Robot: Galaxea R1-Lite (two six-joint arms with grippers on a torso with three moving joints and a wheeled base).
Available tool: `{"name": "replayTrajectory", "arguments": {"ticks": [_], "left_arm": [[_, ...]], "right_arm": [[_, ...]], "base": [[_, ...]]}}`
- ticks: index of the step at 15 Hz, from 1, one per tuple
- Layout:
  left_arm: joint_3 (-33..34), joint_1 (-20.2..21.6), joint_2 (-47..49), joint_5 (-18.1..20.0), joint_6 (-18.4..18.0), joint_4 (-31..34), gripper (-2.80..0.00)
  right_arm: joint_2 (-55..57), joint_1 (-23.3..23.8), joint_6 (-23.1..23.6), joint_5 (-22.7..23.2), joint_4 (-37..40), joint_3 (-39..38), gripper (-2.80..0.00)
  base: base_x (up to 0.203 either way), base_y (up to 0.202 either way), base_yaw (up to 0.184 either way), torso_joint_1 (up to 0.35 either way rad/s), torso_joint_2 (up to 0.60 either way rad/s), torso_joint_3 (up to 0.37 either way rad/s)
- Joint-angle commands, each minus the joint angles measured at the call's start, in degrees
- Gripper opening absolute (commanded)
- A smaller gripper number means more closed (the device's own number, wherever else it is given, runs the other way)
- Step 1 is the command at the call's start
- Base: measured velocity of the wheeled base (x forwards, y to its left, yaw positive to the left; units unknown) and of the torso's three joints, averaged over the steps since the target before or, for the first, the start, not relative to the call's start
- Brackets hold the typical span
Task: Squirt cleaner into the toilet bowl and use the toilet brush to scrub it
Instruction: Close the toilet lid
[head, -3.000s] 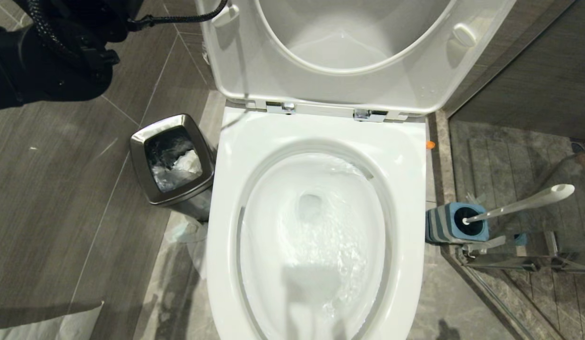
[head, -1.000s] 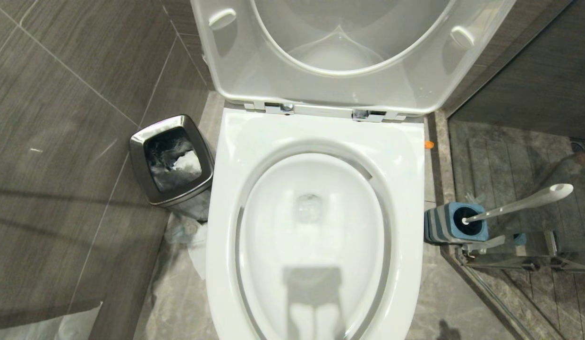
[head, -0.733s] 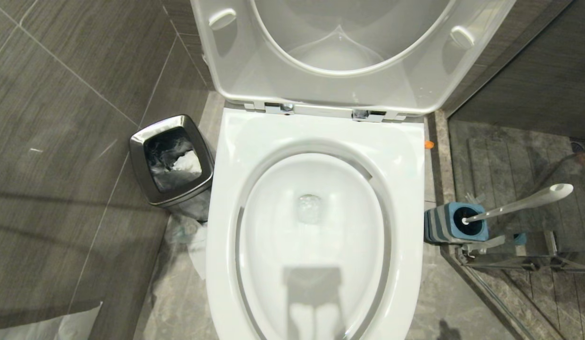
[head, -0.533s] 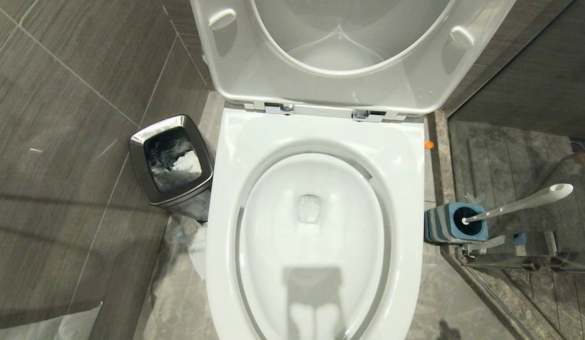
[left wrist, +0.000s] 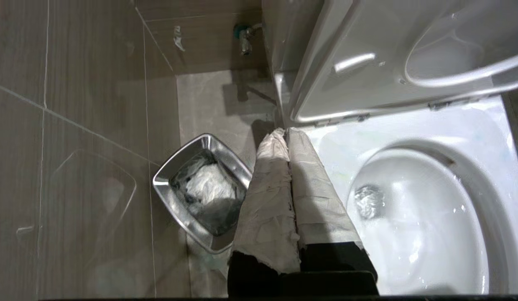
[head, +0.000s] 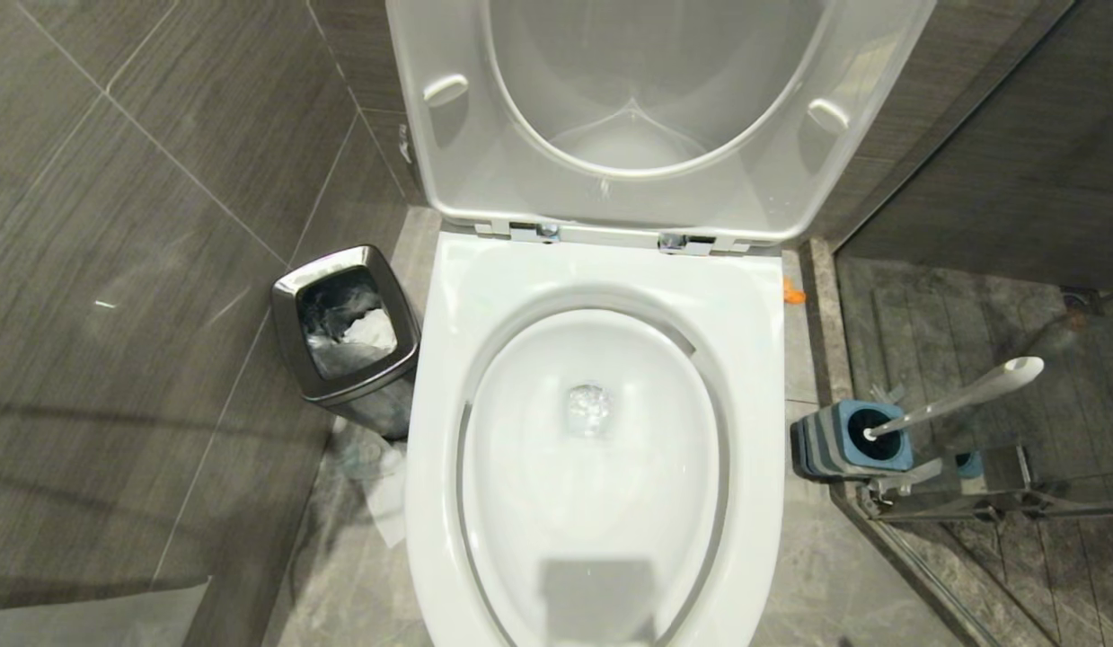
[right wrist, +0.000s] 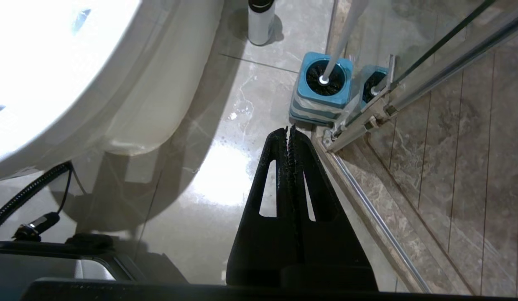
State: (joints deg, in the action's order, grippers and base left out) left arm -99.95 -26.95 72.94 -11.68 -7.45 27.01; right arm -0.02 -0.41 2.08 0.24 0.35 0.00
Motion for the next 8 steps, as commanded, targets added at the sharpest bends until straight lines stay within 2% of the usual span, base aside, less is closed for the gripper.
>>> {"name": "replayTrajectory", "arguments": {"ticks": [1,3,4,6,8], "left_arm": [[0.3,0.1,2.6,-0.1,1.5,-4.1,-2.80],[1.8,0.1,4.6,0.8,5.1,-13.6,-2.80],[2.3,0.1,5.6,3.8,5.8,-18.8,-2.80],[2.6,2.7,6.5,17.2,8.7,-24.6,-2.80],[2.5,9.1,6.7,31.1,11.4,-26.5,-2.80]], "right_arm": [[0.0,0.0,0.0,0.0,0.0,0.0,-2.80],[0.0,0.0,0.0,0.0,0.0,-0.1,-2.80],[0.0,0.0,0.0,0.0,0.0,0.0,-2.80],[0.0,0.0,0.0,0.0,0.0,-0.1,-2.80],[0.0,0.0,0.0,0.0,0.0,0.0,-2.80]], "base": [[0.000,0.000,0.000,-0.002,0.01,0.050],[0.000,0.000,0.000,0.001,0.00,0.018],[0.000,0.000,0.000,0.000,0.00,0.000],[0.000,0.000,0.000,0.000,0.00,0.000],[0.000,0.000,0.000,0.000,0.00,0.000]]}}
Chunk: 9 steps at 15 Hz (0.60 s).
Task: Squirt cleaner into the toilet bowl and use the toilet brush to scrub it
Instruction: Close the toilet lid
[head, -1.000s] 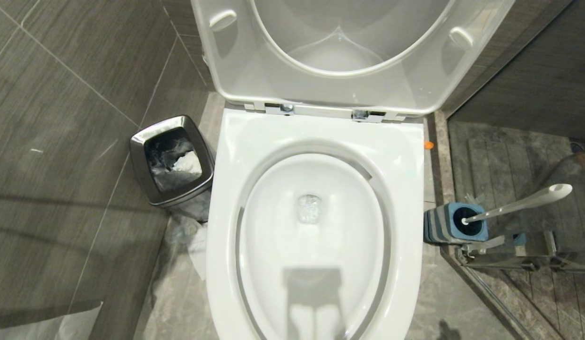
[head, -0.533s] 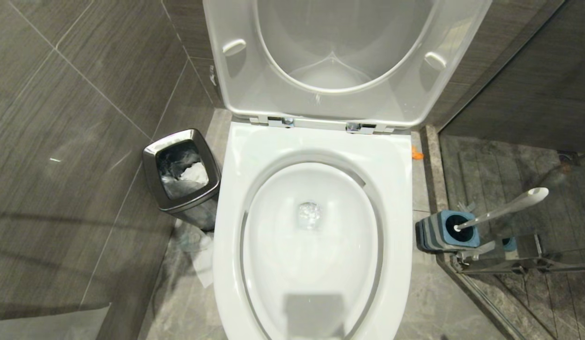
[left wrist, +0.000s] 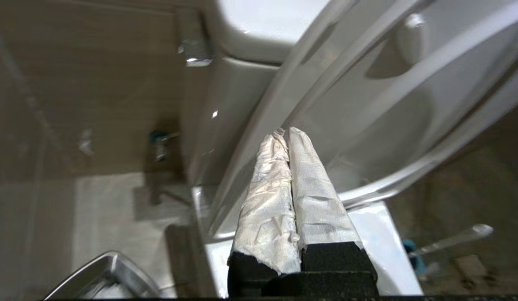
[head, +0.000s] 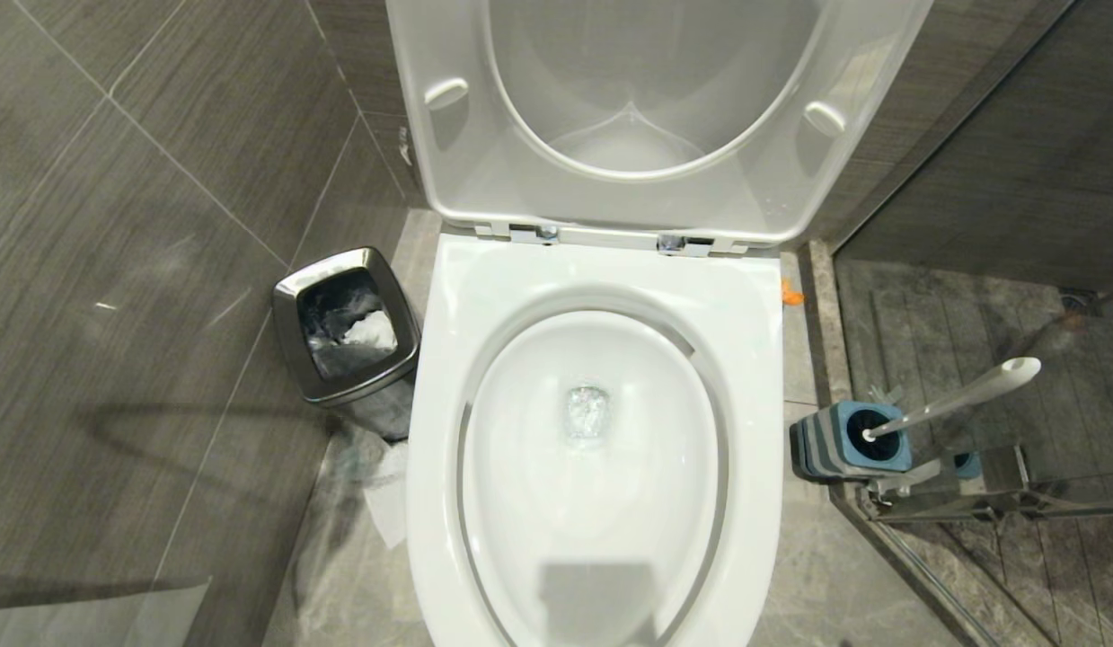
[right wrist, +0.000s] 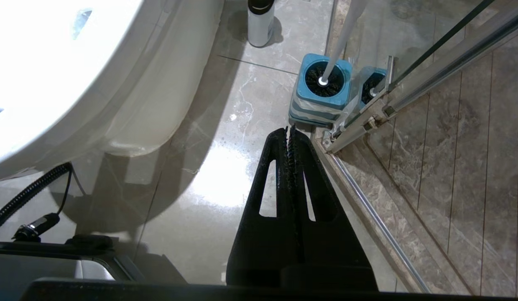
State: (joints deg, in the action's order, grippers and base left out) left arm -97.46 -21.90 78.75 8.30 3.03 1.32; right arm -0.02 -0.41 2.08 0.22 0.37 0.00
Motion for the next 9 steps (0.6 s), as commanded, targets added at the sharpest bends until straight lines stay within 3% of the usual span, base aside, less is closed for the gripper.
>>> {"name": "replayTrajectory", "arguments": {"ticks": [1,5,9], "left_arm": [[-0.2,5.8,1.1,14.8,1.3,-1.6,-2.80],[-0.3,6.0,5.3,16.2,1.6,-11.8,-2.80],[2.1,4.4,5.1,14.3,-2.9,-11.6,-2.80]], "right_arm": [[0.0,0.0,0.0,0.0,0.0,-0.1,-2.80],[0.0,0.0,0.0,0.0,0.0,-0.1,-2.80],[0.0,0.0,0.0,0.0,0.0,0.0,-2.80]], "base": [[0.000,0.000,0.000,0.000,0.00,0.000],[0.000,0.000,0.000,0.000,0.00,0.000],[0.000,0.000,0.000,0.000,0.00,0.000]]}}
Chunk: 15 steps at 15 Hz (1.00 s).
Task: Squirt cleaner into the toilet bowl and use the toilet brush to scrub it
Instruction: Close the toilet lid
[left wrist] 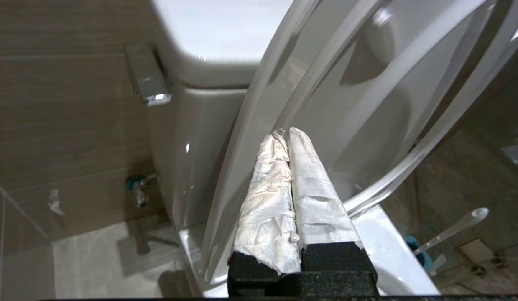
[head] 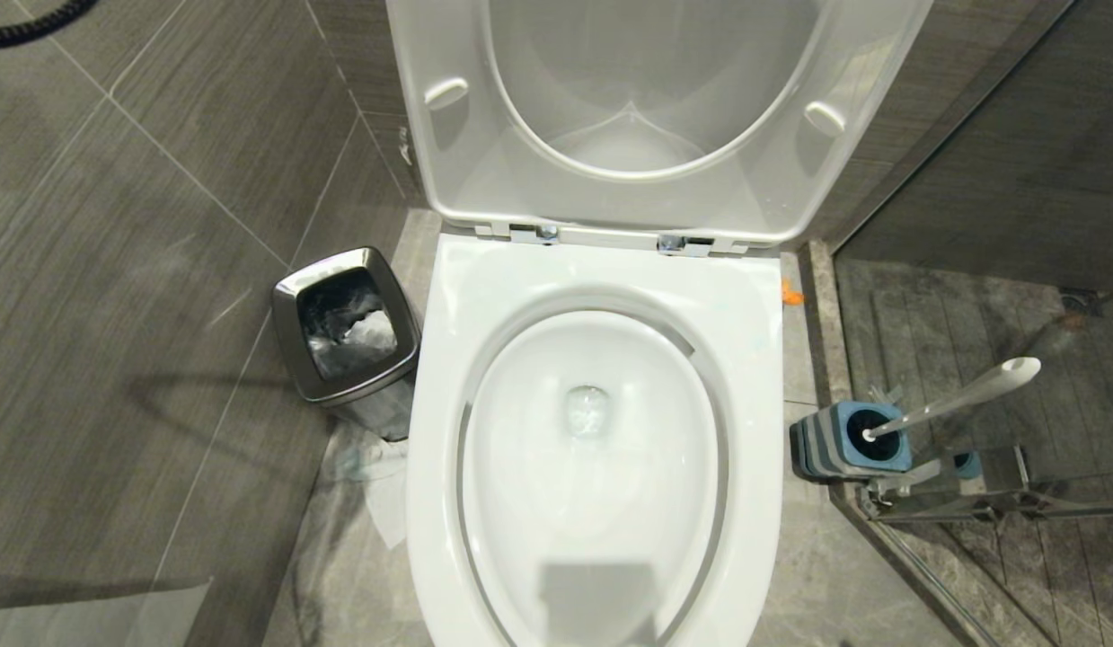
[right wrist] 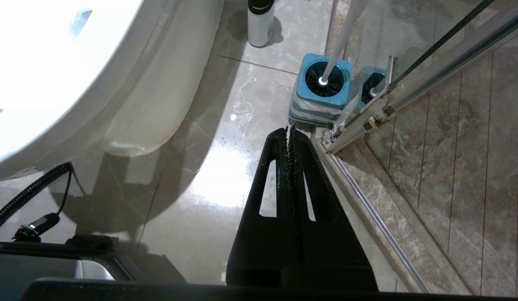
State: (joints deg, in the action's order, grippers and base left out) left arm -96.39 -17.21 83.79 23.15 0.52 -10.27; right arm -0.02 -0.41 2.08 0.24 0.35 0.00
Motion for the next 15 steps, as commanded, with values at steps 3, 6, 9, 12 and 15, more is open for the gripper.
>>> {"name": "replayTrajectory", "arguments": {"ticks": [3,6,9,12,15], "left_arm": [[1.1,-0.3,0.1,-0.7,-0.4,0.2,-2.80],[0.6,-0.3,0.4,-0.8,-0.4,0.2,-2.80],[1.0,-0.3,0.3,-1.3,-0.4,0.2,-2.80],[1.1,-0.3,0.8,-1.3,-0.2,-0.1,-2.80],[1.1,0.0,2.8,-0.9,1.3,-0.7,-2.80]], "right_arm": [[0.0,0.0,0.0,0.0,0.0,0.0,-2.80],[0.0,0.0,0.0,0.0,0.0,-0.1,-2.80],[0.0,0.0,0.0,0.0,0.0,0.0,-2.80],[0.0,0.0,0.0,0.0,0.0,0.0,-2.80],[0.0,0.0,0.0,0.0,0.0,0.0,-2.80]], "base": [[0.000,0.000,0.000,0.000,0.00,0.000],[0.000,0.000,0.000,0.001,0.00,0.019],[0.000,0.000,0.000,-0.001,0.00,0.160],[0.000,0.000,0.000,0.003,0.00,0.176],[0.000,0.000,0.000,0.001,0.00,0.050]]}}
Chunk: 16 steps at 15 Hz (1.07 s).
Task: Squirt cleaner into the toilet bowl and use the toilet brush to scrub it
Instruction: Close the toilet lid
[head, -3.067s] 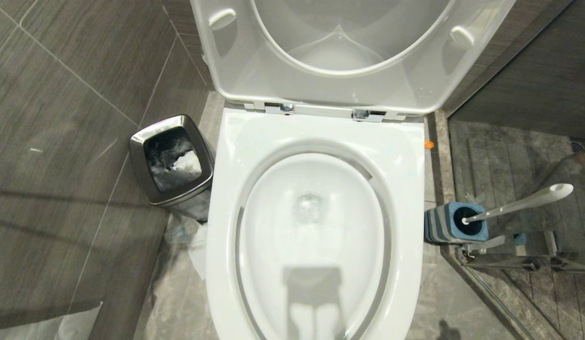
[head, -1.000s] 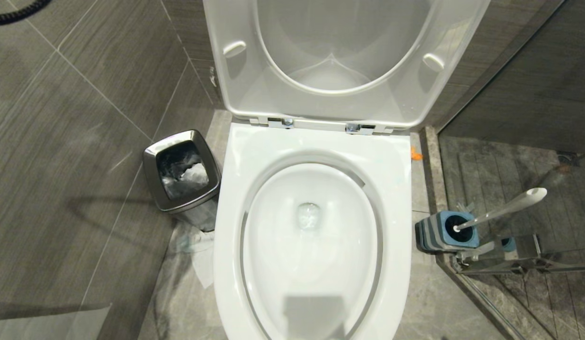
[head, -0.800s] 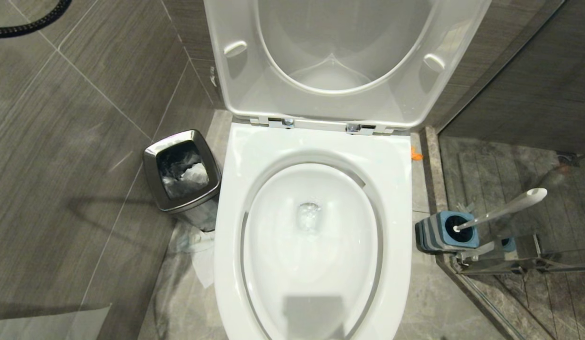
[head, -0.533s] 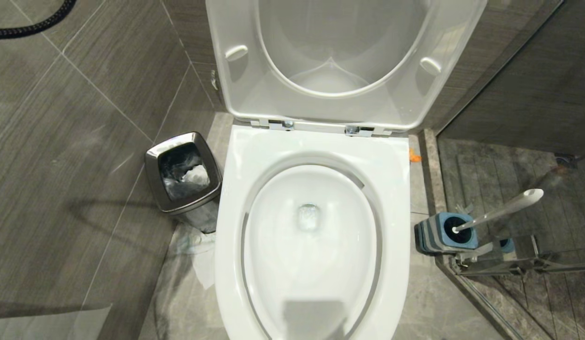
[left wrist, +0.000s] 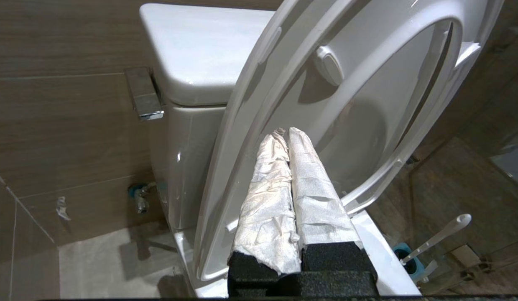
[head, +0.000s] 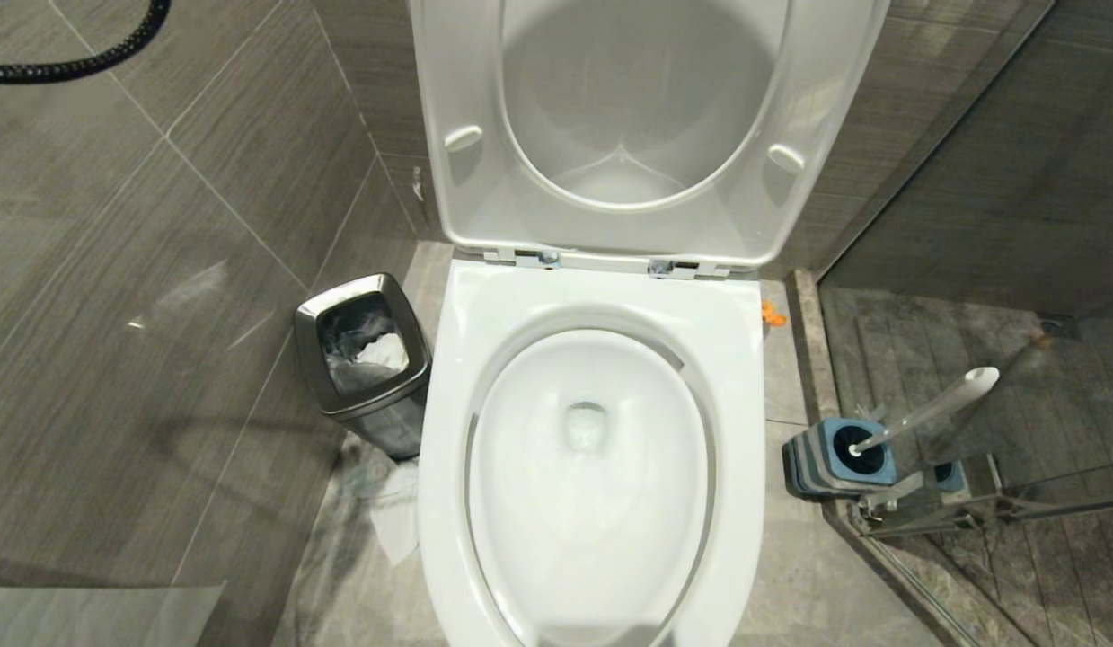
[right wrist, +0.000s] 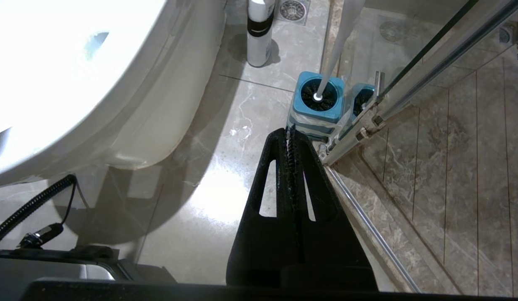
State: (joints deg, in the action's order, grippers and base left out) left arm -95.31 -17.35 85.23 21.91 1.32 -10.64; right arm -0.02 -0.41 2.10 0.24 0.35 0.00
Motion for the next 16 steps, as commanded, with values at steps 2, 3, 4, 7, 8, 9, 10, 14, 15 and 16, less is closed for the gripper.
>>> {"name": "replayTrajectory", "arguments": {"ticks": [2,3,4,7,8,9,10,14,15,16], "left_arm": [[-0.9,0.1,3.9,1.1,2.1,-3.8,-2.80],[-2.2,0.1,6.3,1.2,2.5,-6.0,-2.80],[-4.0,0.3,9.1,1.1,2.4,-7.9,-2.80],[-7.8,3.8,16.9,1.0,2.1,-17.3,-2.80],[-8.4,4.4,18.5,0.9,2.3,-20.7,-2.80],[-8.9,4.5,19.8,0.9,2.5,-22.7,-2.80],[-9.7,4.7,21.0,0.9,2.6,-24.1,-2.80],[-15.5,5.4,26.3,0.8,2.7,-26.6,-2.80],[-15.4,5.4,26.8,0.8,2.5,-26.8,-2.80],[-15.4,5.2,27.4,0.9,2.4,-27.2,-2.80]], "right_arm": [[0.0,0.0,0.0,0.0,0.0,-0.1,-2.80],[0.0,0.0,0.0,0.0,0.0,-0.1,-2.80],[0.0,0.0,0.0,0.0,0.0,-0.1,-2.80],[0.0,0.0,0.0,0.0,0.0,-0.1,-2.80],[0.0,0.0,0.0,0.0,0.0,-0.1,-2.80],[0.0,0.0,0.0,0.0,0.0,0.0,-2.80],[0.0,0.0,0.0,0.0,0.0,-0.1,-2.80],[0.0,0.0,0.0,0.0,0.0,-0.1,-2.80],[0.0,0.0,0.0,0.0,0.0,-0.1,-2.80],[0.0,0.0,0.0,0.0,0.0,0.0,-2.80]], "base": [[0.000,0.000,0.000,0.000,0.00,0.000],[0.000,0.000,0.000,0.000,0.00,0.000],[0.000,0.000,0.000,0.000,0.00,0.000],[0.000,0.000,0.000,0.000,0.00,0.000],[0.000,0.000,0.000,0.000,0.00,0.000],[0.000,0.000,0.000,0.000,0.00,0.000],[0.000,0.000,0.000,0.000,0.00,0.000],[0.000,0.000,0.000,0.000,0.00,0.000],[0.000,0.000,0.000,0.000,0.00,0.000],[0.000,0.000,0.000,0.000,0.00,0.000]]}}
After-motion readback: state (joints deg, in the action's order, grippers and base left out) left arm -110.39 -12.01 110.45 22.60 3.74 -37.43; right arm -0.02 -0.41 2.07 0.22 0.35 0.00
